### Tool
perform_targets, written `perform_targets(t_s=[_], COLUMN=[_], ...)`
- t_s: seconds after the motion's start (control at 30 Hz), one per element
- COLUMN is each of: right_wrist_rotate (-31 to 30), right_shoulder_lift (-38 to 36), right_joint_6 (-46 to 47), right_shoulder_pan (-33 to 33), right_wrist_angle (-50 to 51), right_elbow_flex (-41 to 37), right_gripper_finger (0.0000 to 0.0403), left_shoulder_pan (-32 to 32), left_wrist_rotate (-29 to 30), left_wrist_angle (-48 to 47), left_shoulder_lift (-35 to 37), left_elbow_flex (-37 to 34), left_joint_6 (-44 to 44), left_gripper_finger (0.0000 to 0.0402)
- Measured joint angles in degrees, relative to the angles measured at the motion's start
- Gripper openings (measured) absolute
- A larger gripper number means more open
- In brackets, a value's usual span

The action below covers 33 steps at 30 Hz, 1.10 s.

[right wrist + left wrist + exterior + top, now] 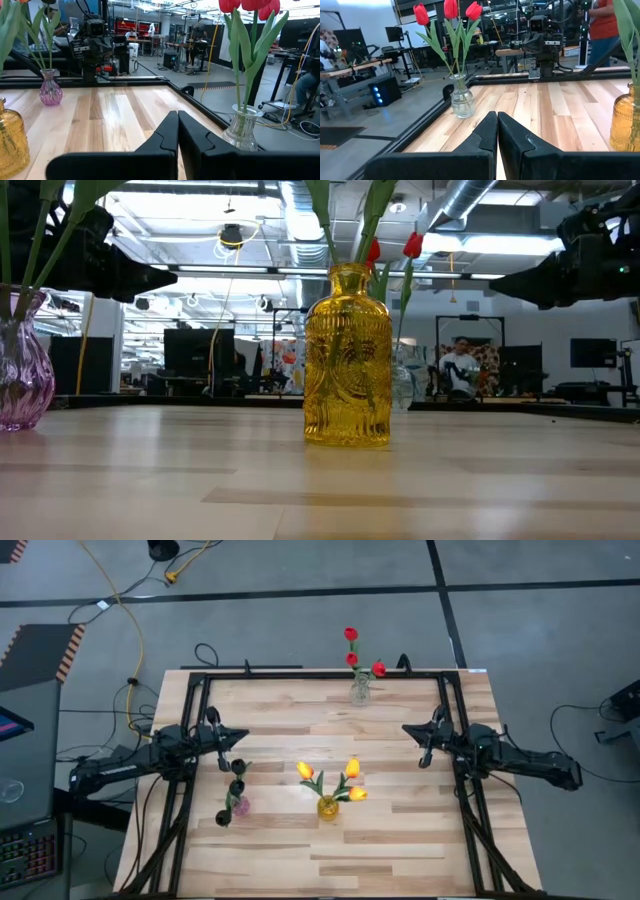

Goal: Sort flowers into vase by color
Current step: Return to Home Position

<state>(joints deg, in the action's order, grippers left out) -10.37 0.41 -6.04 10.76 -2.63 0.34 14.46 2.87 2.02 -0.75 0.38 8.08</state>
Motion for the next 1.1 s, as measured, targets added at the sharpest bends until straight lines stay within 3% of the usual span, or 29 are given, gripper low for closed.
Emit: perform_targets(t_s=[1.1], right_wrist_rotate=[-0.1], right_shoulder_lift=[0.0], right_joint_6=[0.0], right_shoulder_pan=[0.0], right_wrist_angle=[0.0], right_elbow_flex=[-0.1], right_gripper_finger=[0.0036], left_shoulder_pan=[0.0], left_wrist_rotate=[0.1], left_wrist_angle=[0.0], left_shoulder_lift=[0.0], left_elbow_flex=[0.0], left_joint_6=[-3.8], left_gripper_finger=[0.0000])
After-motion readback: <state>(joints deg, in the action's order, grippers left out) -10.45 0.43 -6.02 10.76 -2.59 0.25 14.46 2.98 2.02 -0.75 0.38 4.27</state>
